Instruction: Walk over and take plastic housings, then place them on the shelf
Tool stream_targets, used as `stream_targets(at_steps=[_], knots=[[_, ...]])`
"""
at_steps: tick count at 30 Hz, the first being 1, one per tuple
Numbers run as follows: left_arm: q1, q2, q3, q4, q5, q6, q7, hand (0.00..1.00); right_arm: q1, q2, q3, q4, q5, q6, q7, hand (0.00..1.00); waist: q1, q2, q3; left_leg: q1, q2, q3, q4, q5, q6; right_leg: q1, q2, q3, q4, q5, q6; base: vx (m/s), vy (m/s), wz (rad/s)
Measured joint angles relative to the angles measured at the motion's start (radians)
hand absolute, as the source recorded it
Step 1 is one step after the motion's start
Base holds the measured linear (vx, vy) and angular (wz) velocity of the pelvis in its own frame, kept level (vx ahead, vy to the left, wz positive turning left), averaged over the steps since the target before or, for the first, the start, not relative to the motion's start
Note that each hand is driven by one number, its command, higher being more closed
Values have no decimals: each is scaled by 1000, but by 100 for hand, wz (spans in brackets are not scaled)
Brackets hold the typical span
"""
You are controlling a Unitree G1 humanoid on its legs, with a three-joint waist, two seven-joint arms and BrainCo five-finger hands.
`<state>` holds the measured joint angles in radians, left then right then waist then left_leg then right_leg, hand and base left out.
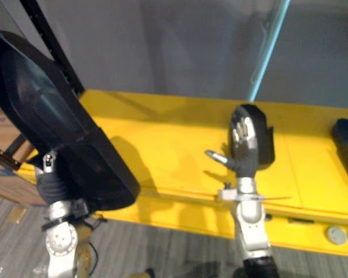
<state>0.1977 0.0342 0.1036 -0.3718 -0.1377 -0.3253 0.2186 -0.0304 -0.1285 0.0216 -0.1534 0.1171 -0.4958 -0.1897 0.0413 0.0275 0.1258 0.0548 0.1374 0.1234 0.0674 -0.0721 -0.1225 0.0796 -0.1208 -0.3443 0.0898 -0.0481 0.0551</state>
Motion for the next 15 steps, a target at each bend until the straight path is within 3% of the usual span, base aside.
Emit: stream_targets(at_steps=[3,6,14,15], knots=[[-4,36,10,-2,30,9,-41,100,51,24,-53,-93,-55,-2,-52,0,-6,-4,-2,34,-15,42,-31,3,5,11,-7,41,-37,12,20,-9,49,-36],[-19,71,42,-10,35,46,-92,100,111,27,-105,-169,-64,-1,-54,0,-37,-3,-2,44,-14,84,-39,2,6,6,0,75,-65,31,35,-31,11,-39],[-172,181,151,54,32,197,-128,100,248,22,-294,-276,-30,33,25,0,-120,11,-9,69,-8,214,-60,-1,8,-27,34,199,-141,99,31,-4,-2,-49],[-221,205,156,123,30,254,-128,100,269,21,-313,-276,11,49,61,0,-141,15,-7,80,-8,228,-60,-2,8,-28,36,217,-140,101,32,3,-1,-29]])
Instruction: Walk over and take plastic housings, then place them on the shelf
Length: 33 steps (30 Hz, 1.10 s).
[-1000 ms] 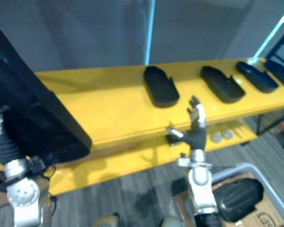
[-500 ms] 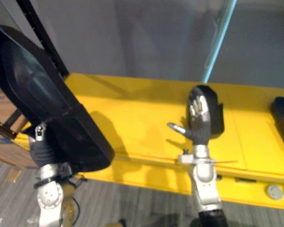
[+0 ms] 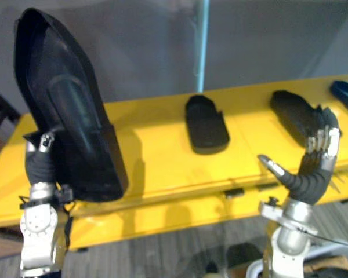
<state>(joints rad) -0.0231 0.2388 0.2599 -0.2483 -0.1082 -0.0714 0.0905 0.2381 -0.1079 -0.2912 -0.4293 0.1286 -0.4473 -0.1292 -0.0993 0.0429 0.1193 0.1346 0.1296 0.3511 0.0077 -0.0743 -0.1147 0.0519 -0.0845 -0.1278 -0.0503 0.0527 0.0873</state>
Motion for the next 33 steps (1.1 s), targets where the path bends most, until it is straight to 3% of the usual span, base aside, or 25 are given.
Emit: stream_targets(at_steps=[1,8,11,16,20,27,33], knots=[[-10,3,1,16,1,10,1,100,3,0,-3,0,4,1,4,0,-3,2,1,2,0,3,0,-1,0,0,0,2,0,0,0,-22,2,-35],[-224,173,50,591,-7,234,29,100,59,-11,-25,-1,110,23,148,0,-77,55,29,5,-5,76,0,-8,8,-38,5,79,-16,30,2,-48,1,-30],[-313,229,50,763,-74,284,22,100,72,-18,-28,-2,132,34,203,0,-95,77,44,4,-7,88,0,-8,9,-48,6,96,-17,35,3,-41,-11,-17],[-426,282,46,907,-130,316,-11,100,68,-63,15,-3,162,73,230,0,-117,109,82,3,-13,92,-4,-3,15,-51,2,105,-28,46,5,-39,-12,-7],[-487,289,28,969,-131,334,-35,100,63,-102,125,-38,175,93,315,0,-133,130,112,-1,-21,67,-12,8,31,-53,-2,104,-29,51,6,-38,-22,3],[-541,308,-77,1037,-125,337,-54,100,0,-187,388,-75,234,153,485,0,-131,134,126,-17,-26,6,-15,21,40,-52,-13,81,-30,52,7,-32,-9,11],[-617,308,-204,1091,-102,348,-55,100,-144,-260,481,-65,240,187,490,0,-104,128,156,-55,-48,-57,-14,57,46,-62,-47,44,-30,53,8,-85,5,24]])
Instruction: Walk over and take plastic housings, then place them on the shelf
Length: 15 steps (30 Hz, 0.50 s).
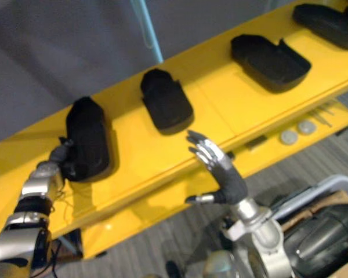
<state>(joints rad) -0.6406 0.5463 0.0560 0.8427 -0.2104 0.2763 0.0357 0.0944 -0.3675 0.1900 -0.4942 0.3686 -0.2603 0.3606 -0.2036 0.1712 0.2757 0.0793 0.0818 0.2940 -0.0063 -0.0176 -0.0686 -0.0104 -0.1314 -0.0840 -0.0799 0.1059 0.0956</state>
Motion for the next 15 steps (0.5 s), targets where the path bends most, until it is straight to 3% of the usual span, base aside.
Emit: stream_targets(at_steps=[4,15], knots=[[-55,1,-42,0,23,4,28,100,-59,-24,37,10,0,6,-55,0,22,-4,10,-35,-5,-29,0,5,-2,-23,-9,-23,4,7,-2,-78,7,18],[-142,27,-81,11,21,23,98,100,-70,-28,77,34,-3,30,-103,0,25,-41,45,-69,-15,-35,10,5,-2,-75,-25,-23,56,4,-2,-47,10,2]])
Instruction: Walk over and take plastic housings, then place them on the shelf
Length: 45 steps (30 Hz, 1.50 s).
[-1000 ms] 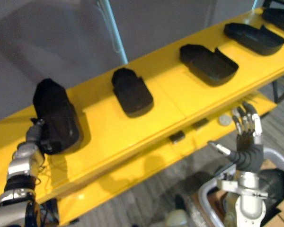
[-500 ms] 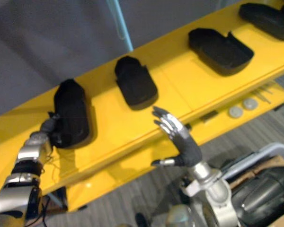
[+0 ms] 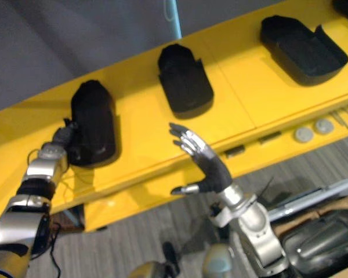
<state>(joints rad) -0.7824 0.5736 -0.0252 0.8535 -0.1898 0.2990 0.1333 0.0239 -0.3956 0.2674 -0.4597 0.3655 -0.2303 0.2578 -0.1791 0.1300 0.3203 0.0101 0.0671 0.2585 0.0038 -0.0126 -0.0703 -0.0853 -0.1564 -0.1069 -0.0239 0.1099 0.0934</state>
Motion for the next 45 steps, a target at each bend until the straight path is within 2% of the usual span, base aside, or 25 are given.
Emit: stream_targets(at_steps=[4,9,10,13,24,30,34,36,42,45], knots=[[-50,11,-16,38,-7,1,46,100,2,0,-1,-4,0,0,2,0,-3,-22,14,-3,0,6,2,0,0,-17,-1,8,23,-1,1,-33,5,-5],[-89,13,-19,76,-10,0,84,100,6,1,-16,-6,2,0,3,0,-10,-26,19,-9,0,26,3,-1,-1,-46,-1,32,51,-1,7,-8,8,-9],[-95,16,-19,75,-10,-1,86,0,8,1,-27,-10,3,0,3,0,-15,-29,27,-9,0,26,4,-1,-1,-51,-1,33,61,-5,6,-6,2,-4],[-108,39,-19,75,-32,-1,91,0,12,1,-31,-18,3,0,4,0,-30,-32,49,-9,1,28,6,-1,-1,-56,-1,36,73,-9,7,0,0,0],[-119,45,-21,105,-47,-3,92,0,43,1,-30,-41,3,-3,6,0,-35,-31,52,9,4,49,4,-4,-4,-54,3,53,86,-18,9,0,2,-4],[-110,47,-14,112,-90,-18,149,0,84,23,-24,-41,3,-21,6,0,-43,-32,51,27,7,54,-2,-5,-5,-30,7,53,67,-17,10,-1,0,-2],[-102,46,62,111,-93,-52,188,0,92,43,18,-39,-1,-71,7,0,-50,-36,39,43,11,59,-16,-6,-7,5,15,52,5,8,10,8,-5,-2],[-102,46,70,110,-92,-73,204,0,92,57,40,-36,-19,-80,5,0,-49,-40,30,48,12,61,-21,-6,-7,21,18,51,-25,27,10,14,-9,-2],[-103,46,98,105,-88,-130,214,0,104,80,97,19,-45,-101,4,0,-37,-56,-63,77,20,79,-34,-11,-18,53,30,50,-56,38,9,41,-13,-6],[-103,46,98,98,-87,-176,210,0,99,80,126,49,-117,-147,-11,0,-23,-63,-106,78,23,77,-34,-11,-18,56,32,43,-57,38,9,-19,-11,4]])
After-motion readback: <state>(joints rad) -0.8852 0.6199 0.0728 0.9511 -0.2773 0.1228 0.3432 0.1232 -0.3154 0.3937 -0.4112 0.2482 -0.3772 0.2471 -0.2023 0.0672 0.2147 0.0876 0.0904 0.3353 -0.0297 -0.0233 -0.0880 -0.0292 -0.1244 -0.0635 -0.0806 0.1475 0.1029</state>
